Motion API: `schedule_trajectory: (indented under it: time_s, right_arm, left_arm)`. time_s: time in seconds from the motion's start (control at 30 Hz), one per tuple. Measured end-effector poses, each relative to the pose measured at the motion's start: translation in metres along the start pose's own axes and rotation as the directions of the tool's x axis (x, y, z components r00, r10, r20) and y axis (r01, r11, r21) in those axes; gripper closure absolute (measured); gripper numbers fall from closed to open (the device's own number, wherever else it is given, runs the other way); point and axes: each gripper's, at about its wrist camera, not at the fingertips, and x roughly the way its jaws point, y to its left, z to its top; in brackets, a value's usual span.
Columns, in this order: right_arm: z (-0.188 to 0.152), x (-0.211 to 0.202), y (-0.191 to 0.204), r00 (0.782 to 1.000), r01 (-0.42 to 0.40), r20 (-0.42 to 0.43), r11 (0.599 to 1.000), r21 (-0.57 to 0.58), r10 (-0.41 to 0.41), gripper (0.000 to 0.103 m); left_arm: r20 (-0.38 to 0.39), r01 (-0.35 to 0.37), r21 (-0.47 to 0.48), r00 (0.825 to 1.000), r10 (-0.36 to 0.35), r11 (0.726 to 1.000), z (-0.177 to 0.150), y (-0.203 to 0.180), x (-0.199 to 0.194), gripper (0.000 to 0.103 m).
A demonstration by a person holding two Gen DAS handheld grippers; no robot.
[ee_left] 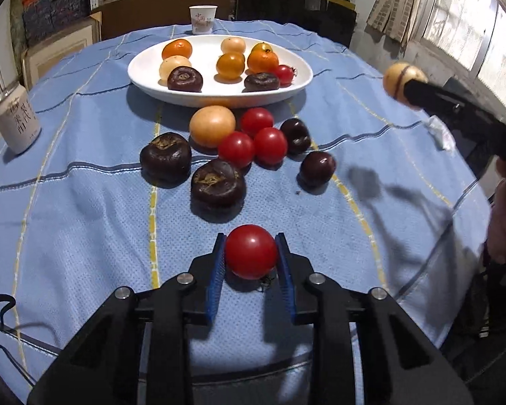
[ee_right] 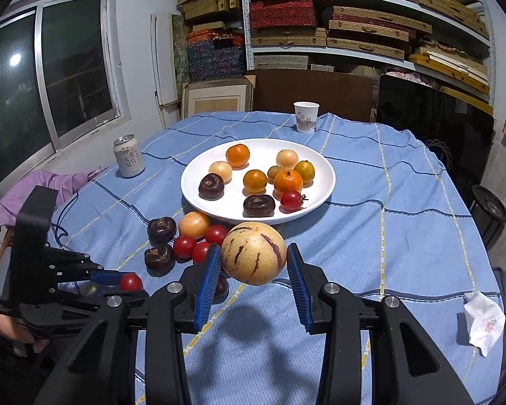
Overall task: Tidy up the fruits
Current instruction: 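Carry the pepino melon and red tomato onto the white plate and release both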
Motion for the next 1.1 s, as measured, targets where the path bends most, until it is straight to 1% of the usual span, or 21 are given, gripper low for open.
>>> schedule_trajectory:
  time_s: [0.13, 0.2, 0.3, 0.5, 0.6, 0.73, 0.83, 0.9, 0.97, 1.03, 1.1]
  right_arm:
    - [0.004, -0.003, -0.003, 1.000, -0.003, 0.014, 1.000, 0.004, 0.003, 0.062]
    - [0.007, -0.001, -0.006, 1.000, -0.001, 0.014, 1.000, 0.007, 0.001, 0.062]
    - [0.008, 0.006, -0.010, 1.000, 0.007, -0.001, 1.000, 0.010, -0.007, 0.062]
    - [-0.006, 0.023, -0.005, 0.998, -0.005, -0.057, 1.000, -0.001, 0.005, 0.062]
    - [-0.002, 0.024, -0.006, 0.998, 0.006, -0.056, 1.000, -0.005, -0.006, 0.062]
    - [0.027, 0.019, -0.006, 0.999, 0.035, -0.014, 0.998, -0.059, -0.035, 0.062]
    - [0.059, 0.027, -0.006, 0.998, 0.059, 0.011, 0.991, -0.117, -0.058, 0.062]
    - [0.078, 0.041, -0.008, 0.998, 0.066, 0.006, 0.989, -0.133, -0.066, 0.062]
    - [0.097, 0.063, -0.008, 0.998, 0.053, -0.021, 0.986, -0.157, -0.057, 0.062]
    - [0.109, 0.086, -0.006, 0.998, 0.050, -0.039, 0.980, -0.190, -0.059, 0.062]
    - [0.118, 0.111, -0.006, 0.996, 0.044, -0.061, 0.977, -0.210, -0.058, 0.062]
  left_arm:
    - [0.056, -0.010, 0.008, 0.998, 0.010, 1.000, 0.011, -0.003, -0.021, 0.075]
    - [0.088, -0.030, 0.021, 0.996, 0.028, 0.999, 0.019, -0.003, -0.028, 0.075]
    - [0.100, -0.033, 0.009, 0.994, 0.032, 0.999, 0.028, 0.001, -0.032, 0.075]
    - [0.101, -0.028, -0.011, 0.994, 0.029, 1.000, 0.025, 0.010, -0.031, 0.075]
    - [0.125, -0.033, -0.018, 0.991, 0.035, 0.999, 0.034, 0.014, -0.036, 0.075]
    - [0.191, -0.048, 0.001, 0.980, 0.047, 0.999, 0.067, 0.017, -0.054, 0.075]
    - [0.232, -0.074, 0.022, 0.970, 0.067, 0.997, 0.106, 0.019, -0.057, 0.075]
    - [0.249, -0.081, 0.038, 0.966, 0.069, 0.996, 0.137, 0.020, -0.047, 0.075]
    - [0.239, -0.076, 0.034, 0.969, 0.066, 0.997, 0.161, 0.026, -0.031, 0.075]
    - [0.201, -0.033, 0.012, 0.979, 0.030, 0.999, 0.180, 0.037, -0.008, 0.075]
    - [0.150, -0.031, -0.023, 0.988, 0.034, 0.999, 0.196, 0.052, 0.021, 0.075]
